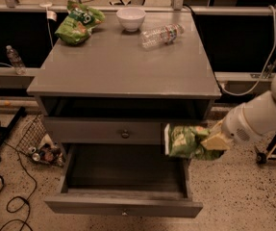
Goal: Place green jalapeno chip bag into middle drawer
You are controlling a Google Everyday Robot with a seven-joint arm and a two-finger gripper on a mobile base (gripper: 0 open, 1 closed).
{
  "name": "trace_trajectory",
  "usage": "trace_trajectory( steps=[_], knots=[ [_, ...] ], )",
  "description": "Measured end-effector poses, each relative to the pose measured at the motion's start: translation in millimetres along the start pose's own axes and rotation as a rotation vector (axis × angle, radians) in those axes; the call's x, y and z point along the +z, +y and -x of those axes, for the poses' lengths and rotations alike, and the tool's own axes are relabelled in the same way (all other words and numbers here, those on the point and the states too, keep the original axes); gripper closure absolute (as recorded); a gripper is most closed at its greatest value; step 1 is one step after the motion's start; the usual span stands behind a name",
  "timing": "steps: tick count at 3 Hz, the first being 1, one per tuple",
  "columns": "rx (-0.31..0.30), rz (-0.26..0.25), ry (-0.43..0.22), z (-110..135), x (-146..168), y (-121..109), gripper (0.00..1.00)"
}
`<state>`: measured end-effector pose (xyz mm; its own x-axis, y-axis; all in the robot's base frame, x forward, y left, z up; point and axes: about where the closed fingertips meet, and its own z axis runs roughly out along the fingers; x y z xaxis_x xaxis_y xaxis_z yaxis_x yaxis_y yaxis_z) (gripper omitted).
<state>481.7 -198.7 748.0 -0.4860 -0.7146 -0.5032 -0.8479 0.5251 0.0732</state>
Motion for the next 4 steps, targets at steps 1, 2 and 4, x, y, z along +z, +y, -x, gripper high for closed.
trace_trajectory(
  steps=[1,2,4],
  knots=[
    [0.036,0.027,-0.043,-27.7,39.5,-3.7,1.00],
    [0.040,0.028,-0.047,-30.4,44.5,-5.4,1.00],
    [0.113,0.062,-0.091,-51.4,80.3,-4.9,1.00]
  ],
)
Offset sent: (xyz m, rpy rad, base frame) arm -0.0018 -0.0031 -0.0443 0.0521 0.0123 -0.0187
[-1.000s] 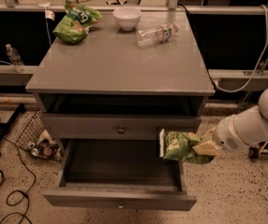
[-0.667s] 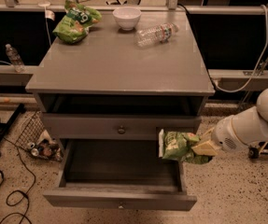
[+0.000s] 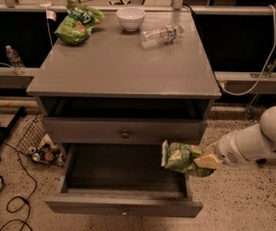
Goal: Place green jalapeno chip bag into middle drawer
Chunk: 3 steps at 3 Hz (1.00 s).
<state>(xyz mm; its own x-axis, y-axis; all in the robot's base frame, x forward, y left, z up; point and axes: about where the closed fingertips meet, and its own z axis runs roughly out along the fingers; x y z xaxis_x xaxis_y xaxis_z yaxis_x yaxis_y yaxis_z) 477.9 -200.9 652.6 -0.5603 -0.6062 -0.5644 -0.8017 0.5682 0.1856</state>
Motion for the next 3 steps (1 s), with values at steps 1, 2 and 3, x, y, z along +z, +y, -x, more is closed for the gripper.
trace_trajectory(
  steps=[1,2,3],
  knots=[
    [0.053,0.040,-0.050,-12.9,40.6,-8.7,1.00],
    [0.082,0.058,-0.101,-15.9,73.3,-14.8,1.00],
    [0.111,0.080,-0.123,-20.7,116.7,-21.8,1.00]
  ],
)
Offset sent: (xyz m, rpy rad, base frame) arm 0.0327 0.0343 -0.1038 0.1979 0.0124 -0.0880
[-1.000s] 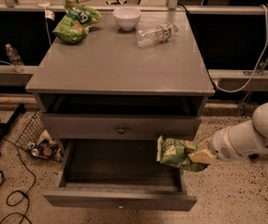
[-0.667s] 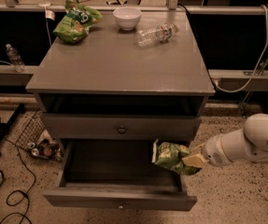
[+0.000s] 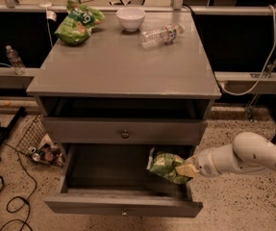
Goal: Place green jalapeno chip bag into middle drawer
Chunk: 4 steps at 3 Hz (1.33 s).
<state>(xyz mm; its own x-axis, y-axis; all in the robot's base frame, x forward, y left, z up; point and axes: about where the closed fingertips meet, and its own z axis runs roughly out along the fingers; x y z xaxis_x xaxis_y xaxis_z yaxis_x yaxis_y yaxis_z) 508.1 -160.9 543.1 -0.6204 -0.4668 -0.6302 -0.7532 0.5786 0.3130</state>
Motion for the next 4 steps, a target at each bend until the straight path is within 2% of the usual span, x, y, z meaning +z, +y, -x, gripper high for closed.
trace_trajectory(
  steps=[2,3,4],
  knots=[
    [0.025,0.034,0.005,-8.2,42.8,-14.3,0.97],
    [0.024,0.037,0.006,-7.9,43.3,-12.9,0.74],
    [0.023,0.042,0.007,-7.9,45.9,-11.3,0.43]
  ],
)
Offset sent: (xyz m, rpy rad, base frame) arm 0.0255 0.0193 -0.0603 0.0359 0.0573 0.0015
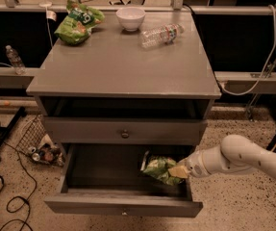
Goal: Place green jalapeno chip bag into middle drawer
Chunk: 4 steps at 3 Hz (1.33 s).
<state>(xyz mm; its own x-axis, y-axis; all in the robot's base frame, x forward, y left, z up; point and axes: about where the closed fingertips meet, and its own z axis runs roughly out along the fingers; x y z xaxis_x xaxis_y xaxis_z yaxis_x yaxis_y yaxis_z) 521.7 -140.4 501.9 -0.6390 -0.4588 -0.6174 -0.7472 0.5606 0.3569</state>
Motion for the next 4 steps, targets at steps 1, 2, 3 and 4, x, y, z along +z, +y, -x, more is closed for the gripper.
trace_trajectory(
  steps=[1,2,3,4],
  knots=[
    [0.000,0.003,0.001,-0.1,1.4,0.9,0.20],
    [-0.001,0.007,0.002,-0.1,3.3,2.0,0.00],
    [0.001,-0.005,-0.016,-1.3,-10.0,1.5,0.00],
    [0.038,-0.069,-0.051,-15.7,-54.6,-8.5,0.00]
  ],
)
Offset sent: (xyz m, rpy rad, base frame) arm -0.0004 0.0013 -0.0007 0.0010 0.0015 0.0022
